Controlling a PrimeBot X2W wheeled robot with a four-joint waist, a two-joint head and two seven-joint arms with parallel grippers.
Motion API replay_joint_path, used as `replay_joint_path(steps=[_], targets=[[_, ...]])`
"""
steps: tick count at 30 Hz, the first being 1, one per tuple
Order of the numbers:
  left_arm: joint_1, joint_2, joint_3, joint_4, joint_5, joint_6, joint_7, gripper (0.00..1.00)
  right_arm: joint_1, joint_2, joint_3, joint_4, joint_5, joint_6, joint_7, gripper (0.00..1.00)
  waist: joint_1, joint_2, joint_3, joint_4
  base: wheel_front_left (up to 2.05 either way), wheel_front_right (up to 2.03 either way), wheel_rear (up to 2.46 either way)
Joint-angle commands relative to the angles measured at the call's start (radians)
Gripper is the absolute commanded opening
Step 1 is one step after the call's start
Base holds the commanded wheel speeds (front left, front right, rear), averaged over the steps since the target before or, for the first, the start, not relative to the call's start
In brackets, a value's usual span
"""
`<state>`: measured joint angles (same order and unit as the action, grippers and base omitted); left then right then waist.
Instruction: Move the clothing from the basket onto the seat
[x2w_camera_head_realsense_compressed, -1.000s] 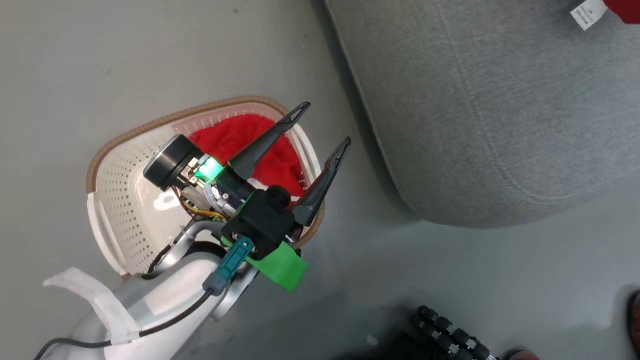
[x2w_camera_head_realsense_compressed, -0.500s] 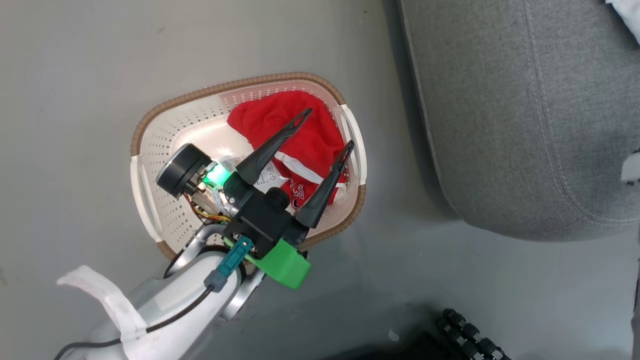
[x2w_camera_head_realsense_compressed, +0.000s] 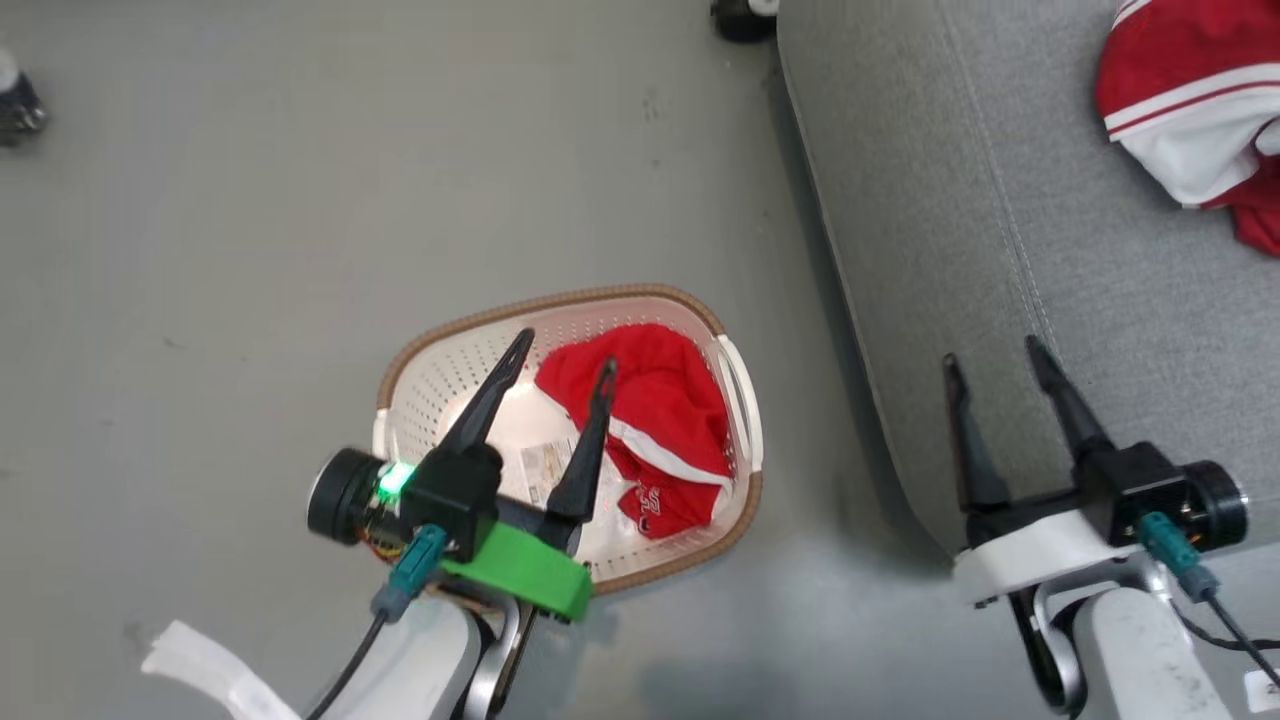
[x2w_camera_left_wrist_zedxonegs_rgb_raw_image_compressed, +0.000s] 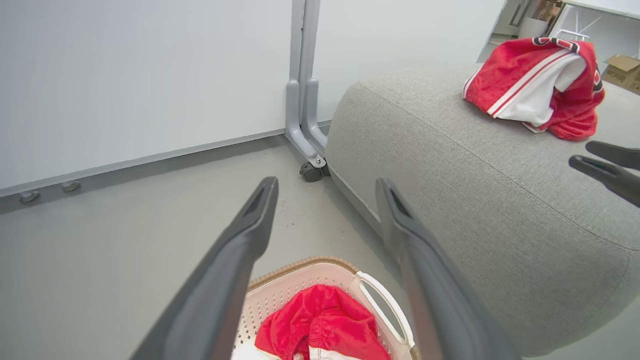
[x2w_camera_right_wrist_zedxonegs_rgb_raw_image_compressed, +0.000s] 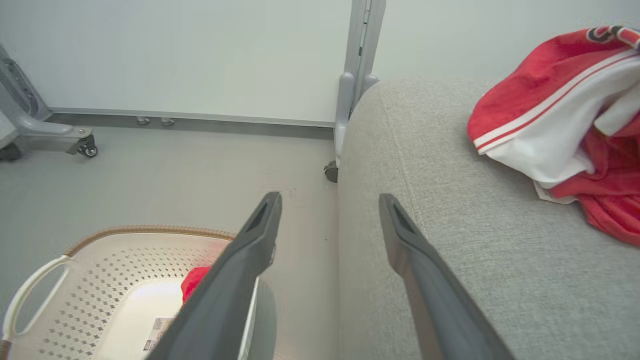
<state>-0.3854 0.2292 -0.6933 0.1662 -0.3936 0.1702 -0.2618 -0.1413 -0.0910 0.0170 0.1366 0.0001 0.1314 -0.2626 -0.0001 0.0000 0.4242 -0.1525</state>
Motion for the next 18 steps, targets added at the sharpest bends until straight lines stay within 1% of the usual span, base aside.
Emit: replay_joint_path(steps=[1,6,9,14,18], targets=[[0.061,-0.014,0.037,-0.005,0.004,-0.002,-0.004,1.0,0.026,0.004,0.026,0.003,0.014,-0.001,-0.003,1.0,0.0001,0.0,-0.199,0.107,0.0,0.0,0.0],[0.22,-0.07,0.225,-0.022,0.037,-0.023,-0.003,1.0,0.068,0.025,0.112,0.014,0.045,-0.001,-0.003,1.0,0.0001,0.0,-0.327,0.164,0.0,0.0,0.0],[0.297,-0.093,0.331,-0.035,0.07,-0.036,-0.002,1.0,0.091,0.03,0.141,0.008,0.062,-0.001,-0.003,1.0,0.0001,0.0,-0.385,0.18,0.0,0.0,0.0],[0.412,-0.125,0.473,-0.098,0.14,-0.07,-0.002,1.0,0.118,0.035,0.144,-0.031,0.077,-0.001,-0.003,1.0,0.0001,0.0,-0.441,0.189,0.0,0.0,0.0],[0.481,-0.146,0.547,-0.146,0.18,-0.113,-0.002,1.0,0.144,0.037,0.127,-0.053,0.078,-0.001,-0.003,1.0,0.0001,0.0,-0.469,0.182,0.0,0.0,0.0]])
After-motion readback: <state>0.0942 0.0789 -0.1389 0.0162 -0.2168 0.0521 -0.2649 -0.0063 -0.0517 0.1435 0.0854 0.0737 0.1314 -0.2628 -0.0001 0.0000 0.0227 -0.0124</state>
